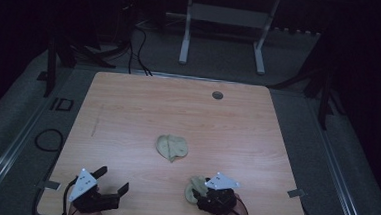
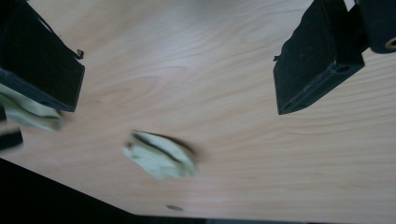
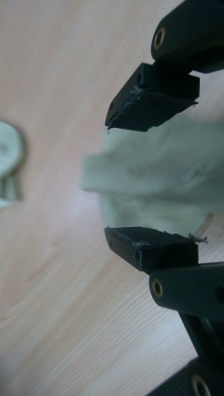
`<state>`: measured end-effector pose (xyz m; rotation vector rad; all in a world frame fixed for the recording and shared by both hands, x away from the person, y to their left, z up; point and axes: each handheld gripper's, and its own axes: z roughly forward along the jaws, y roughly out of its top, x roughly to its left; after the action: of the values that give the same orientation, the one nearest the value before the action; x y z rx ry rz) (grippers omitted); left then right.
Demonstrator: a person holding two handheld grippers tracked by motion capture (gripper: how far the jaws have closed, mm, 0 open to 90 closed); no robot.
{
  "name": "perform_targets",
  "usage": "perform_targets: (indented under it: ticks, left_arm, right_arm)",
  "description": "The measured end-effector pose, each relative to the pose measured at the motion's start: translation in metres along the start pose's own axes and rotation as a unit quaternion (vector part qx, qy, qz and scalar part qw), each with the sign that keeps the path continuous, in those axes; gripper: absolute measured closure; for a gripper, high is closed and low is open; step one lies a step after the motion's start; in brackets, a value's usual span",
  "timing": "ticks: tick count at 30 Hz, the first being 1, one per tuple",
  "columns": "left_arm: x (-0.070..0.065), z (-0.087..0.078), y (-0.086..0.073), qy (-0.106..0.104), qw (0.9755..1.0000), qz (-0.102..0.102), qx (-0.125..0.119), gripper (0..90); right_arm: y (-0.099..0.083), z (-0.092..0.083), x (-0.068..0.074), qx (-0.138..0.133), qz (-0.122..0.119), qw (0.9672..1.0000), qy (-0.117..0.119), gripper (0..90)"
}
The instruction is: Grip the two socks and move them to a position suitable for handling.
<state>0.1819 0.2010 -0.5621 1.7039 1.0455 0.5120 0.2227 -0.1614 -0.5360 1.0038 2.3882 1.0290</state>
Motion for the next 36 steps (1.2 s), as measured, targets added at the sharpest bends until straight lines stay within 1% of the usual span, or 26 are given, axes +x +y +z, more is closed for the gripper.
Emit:
perform_targets:
  ticks: [1,2,3,4,5,6,7,8,9,11,12,13,14,15,16,17,18,20,23,25,27,28,30,31,34,36]
  left_arm:
    - [-0.006,0.003,0.003,-0.014,0.9999,0.005,0.009,5.1]
    - [-0.012,0.006,0.005,-0.028,0.9995,0.005,0.015,6.0]
    - [-0.017,0.01,0.008,-0.05,0.9986,0.002,0.02,6.0]
    - [-0.023,0.014,0.012,-0.07,0.9972,0.0,0.029,6.0]
    - [-0.023,0.014,0.012,-0.07,0.9972,0.0,0.029,6.7]
    - [-0.035,0.022,0.017,-0.083,0.9955,0.004,0.045,13.2]
    - [-0.04,0.025,0.019,-0.094,0.9944,0.007,0.049,14.0]
    - [-0.052,0.035,0.024,-0.122,0.9903,0.008,0.066,14.1]
    - [-0.058,0.041,0.026,-0.136,0.9878,0.011,0.075,14.5]
    - [-0.058,0.041,0.026,-0.136,0.9878,0.011,0.075,17.1]
    - [-0.07,0.053,0.029,-0.153,0.9833,0.03,0.094,17.1]
    - [-0.074,0.06,0.03,-0.159,0.9811,0.033,0.105,20.5]
    - [-0.08,0.071,0.031,-0.175,0.9771,0.042,0.114,30.1]
    - [-0.08,0.071,0.031,-0.175,0.9771,0.042,0.114,32.4]
    - [-0.083,0.077,0.031,-0.17,0.9765,0.05,0.122,32.4]
    - [-0.086,0.084,0.031,-0.169,0.975,0.055,0.133,33.5]
    - [-0.087,0.089,0.032,-0.169,0.9743,0.052,0.14,34.4]
    - [-0.091,0.1,0.032,-0.17,0.9721,0.051,0.153,41.0]
    - [-0.098,0.115,0.033,-0.17,0.9692,0.056,0.169,44.0]
    - [-0.103,0.125,0.034,-0.167,0.967,0.052,0.186,45.6]
    - [-0.106,0.133,0.033,-0.155,0.9658,0.055,0.2,45.6]
    - [-0.106,0.136,0.033,-0.156,0.9645,0.058,0.205,45.6]
    - [-0.109,0.138,0.035,-0.142,0.9653,0.069,0.208,48.6]
    - [-0.11,0.14,0.037,-0.136,0.9651,0.074,0.211,50.5]
    - [-0.112,0.142,0.037,-0.127,0.9663,0.075,0.21,60.0]
    - [-0.114,0.143,0.037,-0.128,0.9663,0.074,0.211,66.8]
  right_arm:
    - [0.007,-0.014,-0.006,-0.019,-0.004,0.9998,-0.008,40.7]
    - [0.01,-0.019,-0.01,-0.029,-0.005,0.9995,-0.014,44.8]
    - [0.012,-0.023,-0.014,-0.036,-0.011,0.9991,-0.016,46.6]
    - [0.014,-0.025,-0.019,-0.035,-0.016,0.9991,-0.016,49.5]
    - [0.014,-0.025,-0.019,-0.035,-0.016,0.9991,-0.016,49.5]
    - [0.017,-0.027,-0.029,-0.034,-0.031,0.9989,-0.012,56.4]
    - [0.017,-0.027,-0.031,-0.033,-0.032,0.9989,-0.009,58.6]
    - [0.017,-0.026,-0.032,-0.029,-0.036,0.9989,-0.005,61.4]
    - [0.017,-0.025,-0.033,-0.024,-0.039,0.9989,0.004,64.6]
    - [0.016,-0.023,-0.033,-0.02,-0.046,0.9987,0.011,64.6]
    - [0.016,-0.023,-0.033,-0.02,-0.046,0.9987,0.011,66.8]
    - [0.015,-0.016,-0.032,-0.001,-0.068,0.9972,0.033,76.3]
    - [0.012,-0.006,-0.029,0.018,-0.093,0.9949,0.033,79.7]
    - [0.011,-0.002,-0.028,0.022,-0.097,0.9942,0.041,79.4]
    - [0.011,-0.002,-0.028,0.022,-0.097,0.9942,0.041,79.4]
    - [0.011,0.001,-0.028,0.024,-0.097,0.9938,0.048,76.8]
    - [0.01,0.004,-0.028,0.026,-0.101,0.9932,0.052,73.3]
    - [0.01,0.009,-0.029,0.033,-0.108,0.992,0.057,70.8]
    - [0.008,0.016,-0.03,0.048,-0.109,0.991,0.061,70.7]
    - [0.006,0.021,-0.032,0.063,-0.108,0.9906,0.057,71.0]
    - [0.004,0.026,-0.033,0.078,-0.106,0.9894,0.062,70.7]
    - [0.003,0.026,-0.034,0.077,-0.099,0.99,0.065,71.1]
    - [0.003,0.026,-0.034,0.076,-0.1,0.99,0.063,72.4]
    - [0.002,0.027,-0.034,0.074,-0.099,0.9904,0.063,73.7]
    - [0.001,0.027,-0.034,0.069,-0.099,0.991,0.058,78.9]
    - [0.0,0.027,-0.033,0.066,-0.097,0.9917,0.054,80.7]
